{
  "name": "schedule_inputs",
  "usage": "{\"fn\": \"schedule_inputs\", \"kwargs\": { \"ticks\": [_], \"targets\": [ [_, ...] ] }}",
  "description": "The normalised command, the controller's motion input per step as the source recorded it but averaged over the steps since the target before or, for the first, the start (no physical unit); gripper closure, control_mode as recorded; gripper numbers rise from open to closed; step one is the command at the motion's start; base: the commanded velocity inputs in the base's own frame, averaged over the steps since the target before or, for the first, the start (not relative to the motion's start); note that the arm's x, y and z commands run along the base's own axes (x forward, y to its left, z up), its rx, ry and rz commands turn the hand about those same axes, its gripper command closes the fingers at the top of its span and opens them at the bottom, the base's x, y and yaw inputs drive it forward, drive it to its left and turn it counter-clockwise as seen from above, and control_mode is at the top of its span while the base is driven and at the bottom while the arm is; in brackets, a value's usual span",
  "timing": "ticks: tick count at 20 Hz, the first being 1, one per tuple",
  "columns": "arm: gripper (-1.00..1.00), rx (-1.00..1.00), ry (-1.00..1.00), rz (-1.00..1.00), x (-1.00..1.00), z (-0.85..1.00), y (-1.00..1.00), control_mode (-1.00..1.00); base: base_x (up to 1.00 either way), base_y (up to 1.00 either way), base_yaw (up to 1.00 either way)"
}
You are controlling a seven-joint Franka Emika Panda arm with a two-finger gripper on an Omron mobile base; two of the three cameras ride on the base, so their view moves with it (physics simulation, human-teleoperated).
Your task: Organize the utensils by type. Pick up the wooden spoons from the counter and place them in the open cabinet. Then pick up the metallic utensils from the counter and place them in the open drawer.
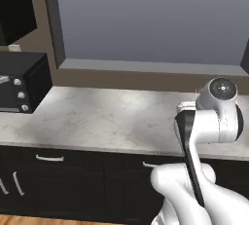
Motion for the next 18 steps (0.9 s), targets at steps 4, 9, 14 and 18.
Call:
{"fn": "schedule_inputs", "kwargs": {
  "ticks": [4,9,14,18],
  "targets": [
    [1.0,0.0,0.0,0.0,0.0,0.0,0.0,1.0,-0.54,0.0,0.51],
    [1.0,0.0,0.0,0.0,0.0,0.0,0.0,1.0,-0.47,0.01,0.63],
    [1.0,0.0,0.0,0.0,0.0,0.0,0.0,1.0,-0.37,0.04,0.71],
    [1.0,0.0,0.0,0.0,0.0,0.0,0.0,1.0,-0.38,0.0,0.72]
  ]
}}
